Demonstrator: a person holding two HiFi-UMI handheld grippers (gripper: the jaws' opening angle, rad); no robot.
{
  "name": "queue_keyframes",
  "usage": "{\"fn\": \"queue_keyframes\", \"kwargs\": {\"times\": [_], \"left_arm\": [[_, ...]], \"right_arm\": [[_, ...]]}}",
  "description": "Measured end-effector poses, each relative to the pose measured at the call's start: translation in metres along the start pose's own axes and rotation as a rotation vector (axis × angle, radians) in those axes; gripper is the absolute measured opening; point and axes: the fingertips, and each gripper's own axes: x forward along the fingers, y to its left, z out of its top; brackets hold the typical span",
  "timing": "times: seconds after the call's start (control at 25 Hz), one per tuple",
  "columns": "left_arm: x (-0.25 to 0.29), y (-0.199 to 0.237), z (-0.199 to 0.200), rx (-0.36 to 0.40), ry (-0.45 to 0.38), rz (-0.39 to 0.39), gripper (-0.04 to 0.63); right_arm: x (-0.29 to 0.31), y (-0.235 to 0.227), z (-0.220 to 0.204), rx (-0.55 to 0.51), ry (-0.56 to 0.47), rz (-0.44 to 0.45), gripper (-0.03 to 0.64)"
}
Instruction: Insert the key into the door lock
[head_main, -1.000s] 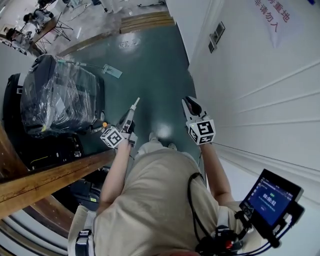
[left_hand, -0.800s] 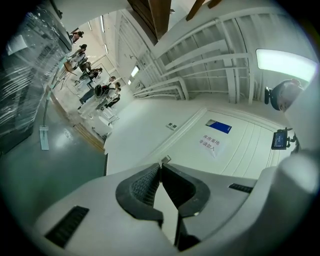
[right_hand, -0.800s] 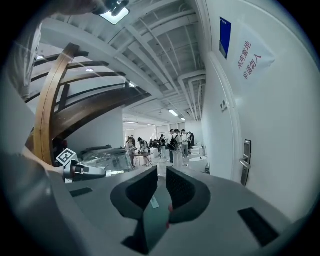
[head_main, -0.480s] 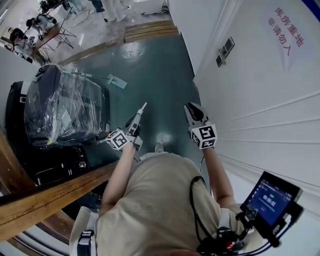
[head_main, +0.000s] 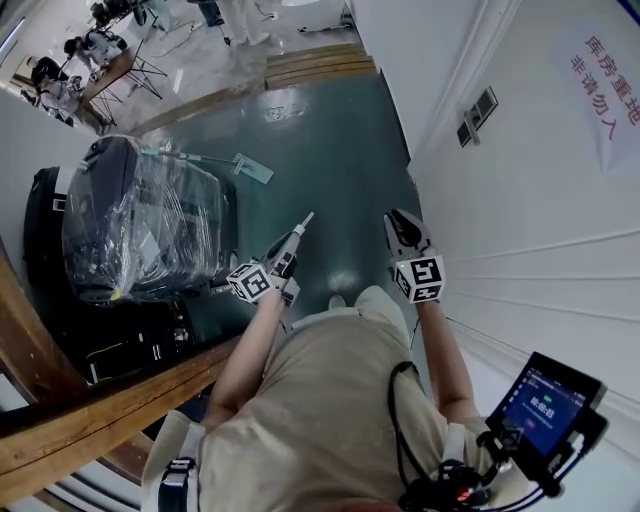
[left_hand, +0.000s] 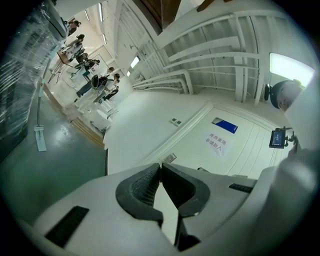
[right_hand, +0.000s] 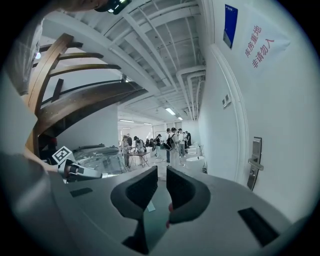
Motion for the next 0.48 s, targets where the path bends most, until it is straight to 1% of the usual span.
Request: {"fn": "queue_keyframes", "kwargs": {"times": [0.12, 0.24, 0.36, 0.48], "left_arm": [[0.007, 0.009, 0.001, 0.004, 0.008, 0.031, 0.034], [0.019, 0.012, 0.001, -0.014, -0.018, 0.049, 0.034], [0.042, 0.008, 0.001, -0.038, -0.045, 0.052, 0.034], [0.067, 0.002, 0.0, -0.041, -0.049, 0.042, 0.034]], "right_arm": [[0.006, -0.007, -0.005, 0.012, 0.011, 0.004, 0.061], [0.005, -0.024, -0.01, 0.013, 0.035, 0.013, 0.061], [0.006, -0.053, -0.006, 0.007, 0.041, 0.013, 0.061], [0.009, -0.08, 0.003, 0.008, 0.033, 0.008, 0.061]]}}
